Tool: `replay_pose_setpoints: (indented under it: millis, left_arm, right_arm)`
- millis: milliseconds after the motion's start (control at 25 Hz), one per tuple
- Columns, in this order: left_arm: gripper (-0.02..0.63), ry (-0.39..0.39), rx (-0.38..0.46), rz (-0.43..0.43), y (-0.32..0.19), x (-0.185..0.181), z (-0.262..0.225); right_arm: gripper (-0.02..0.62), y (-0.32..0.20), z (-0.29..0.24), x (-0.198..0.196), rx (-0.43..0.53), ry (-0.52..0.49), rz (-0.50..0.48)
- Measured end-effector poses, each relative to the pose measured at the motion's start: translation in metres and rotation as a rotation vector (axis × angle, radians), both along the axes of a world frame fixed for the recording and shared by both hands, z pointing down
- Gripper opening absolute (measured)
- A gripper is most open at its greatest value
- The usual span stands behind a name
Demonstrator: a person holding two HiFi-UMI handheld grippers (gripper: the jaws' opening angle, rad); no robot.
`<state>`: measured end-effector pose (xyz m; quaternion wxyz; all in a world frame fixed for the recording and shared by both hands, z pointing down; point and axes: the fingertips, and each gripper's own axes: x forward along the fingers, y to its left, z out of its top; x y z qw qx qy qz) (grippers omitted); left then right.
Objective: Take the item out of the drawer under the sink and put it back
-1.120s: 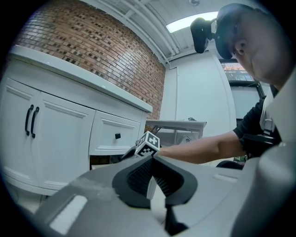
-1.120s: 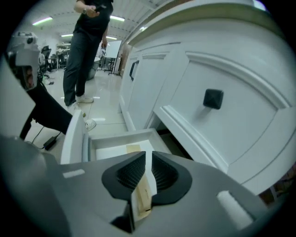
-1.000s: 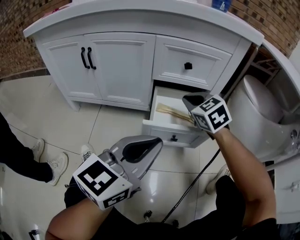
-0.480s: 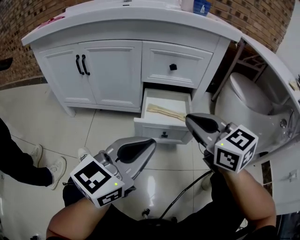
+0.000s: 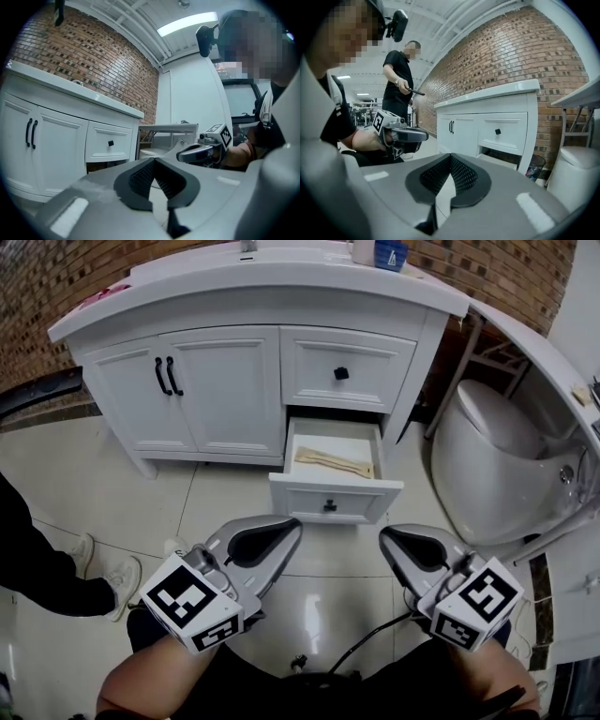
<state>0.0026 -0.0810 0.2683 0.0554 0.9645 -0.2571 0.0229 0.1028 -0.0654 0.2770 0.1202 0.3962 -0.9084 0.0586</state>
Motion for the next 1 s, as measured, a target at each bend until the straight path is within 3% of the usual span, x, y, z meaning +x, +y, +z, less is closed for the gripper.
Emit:
replay_pose_setpoints:
  millis: [1000]
  left_arm:
    - [0.005, -0.024, -0.002, 0.005, -0.003, 0.009, 0.005]
  right_arm:
    - [0.006, 0.009, 0.013, 0.002, -0.026, -0.026, 0.004]
